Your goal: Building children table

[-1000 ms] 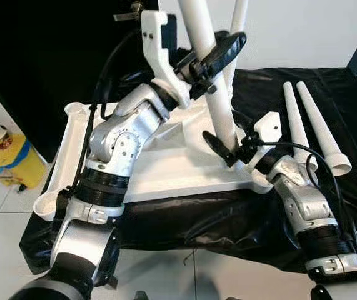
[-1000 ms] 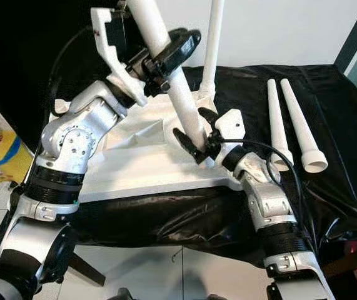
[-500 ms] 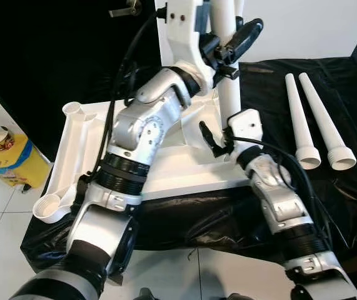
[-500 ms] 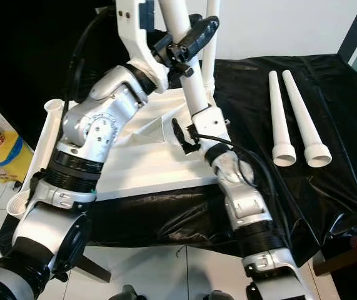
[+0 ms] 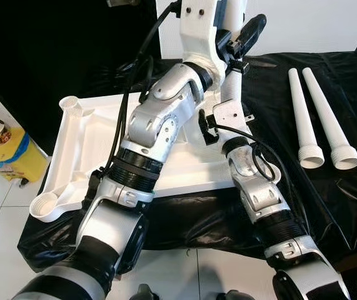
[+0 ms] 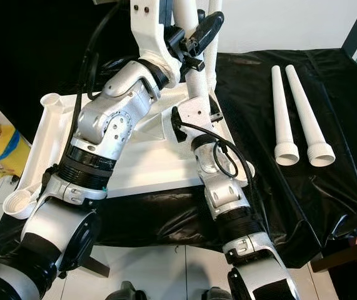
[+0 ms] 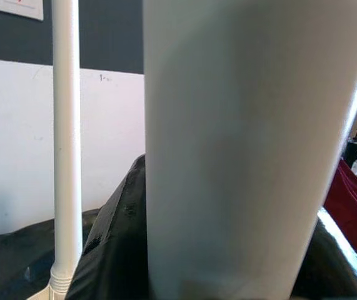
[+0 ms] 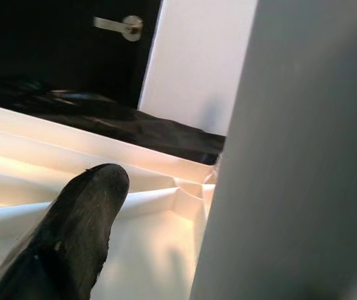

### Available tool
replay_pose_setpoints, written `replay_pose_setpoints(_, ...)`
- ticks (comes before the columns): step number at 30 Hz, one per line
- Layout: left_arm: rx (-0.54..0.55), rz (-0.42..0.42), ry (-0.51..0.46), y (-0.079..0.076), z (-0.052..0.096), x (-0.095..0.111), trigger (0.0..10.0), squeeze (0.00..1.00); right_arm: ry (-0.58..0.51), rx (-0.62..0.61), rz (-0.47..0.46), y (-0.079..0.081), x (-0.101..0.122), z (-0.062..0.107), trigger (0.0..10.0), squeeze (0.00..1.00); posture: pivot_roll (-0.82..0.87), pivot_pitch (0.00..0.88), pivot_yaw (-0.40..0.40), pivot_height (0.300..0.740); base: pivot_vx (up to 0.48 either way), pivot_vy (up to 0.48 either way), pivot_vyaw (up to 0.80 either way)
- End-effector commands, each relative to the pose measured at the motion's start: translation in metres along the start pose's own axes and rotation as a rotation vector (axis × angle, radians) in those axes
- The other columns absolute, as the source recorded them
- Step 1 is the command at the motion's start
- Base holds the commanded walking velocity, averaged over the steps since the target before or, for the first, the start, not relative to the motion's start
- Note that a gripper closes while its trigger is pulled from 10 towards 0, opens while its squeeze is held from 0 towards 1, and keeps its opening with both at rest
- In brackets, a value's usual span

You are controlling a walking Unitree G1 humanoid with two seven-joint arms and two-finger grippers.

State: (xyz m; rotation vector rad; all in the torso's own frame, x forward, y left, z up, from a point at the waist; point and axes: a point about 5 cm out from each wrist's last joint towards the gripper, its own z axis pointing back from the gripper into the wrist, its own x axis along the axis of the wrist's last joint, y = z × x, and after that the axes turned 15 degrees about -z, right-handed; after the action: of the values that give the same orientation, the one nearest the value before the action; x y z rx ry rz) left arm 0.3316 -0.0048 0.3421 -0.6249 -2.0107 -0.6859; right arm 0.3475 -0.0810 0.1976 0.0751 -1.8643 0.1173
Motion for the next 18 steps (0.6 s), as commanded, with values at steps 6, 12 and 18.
replay_pose_setpoints(6, 0.028, -0.023, -0.038, 0.0, -0.003, 0.01, 10.0, 0.0, 0.023, -0.16, -0.017, -0.007, -0.005, -0.003, 10.0, 0.0, -0.01, 0.076, 0.002, 0.74, 0.0, 0.0, 0.0)
replay_pose_setpoints(12, 0.046, -0.027, -0.048, 0.002, -0.003, 0.014, 10.0, 0.0, 0.03, -0.163, -0.015, -0.006, -0.008, -0.004, 10.0, 0.0, 0.01, 0.075, -0.021, 0.74, 0.0, 0.0, 0.0)
replay_pose_setpoints(18, 0.061, -0.031, -0.061, 0.002, -0.003, 0.018, 10.0, 0.0, 0.012, -0.135, 0.013, 0.0, -0.007, -0.007, 4.2, 0.0, 0.01, 0.079, -0.025, 0.74, 0.0, 0.0, 0.0)
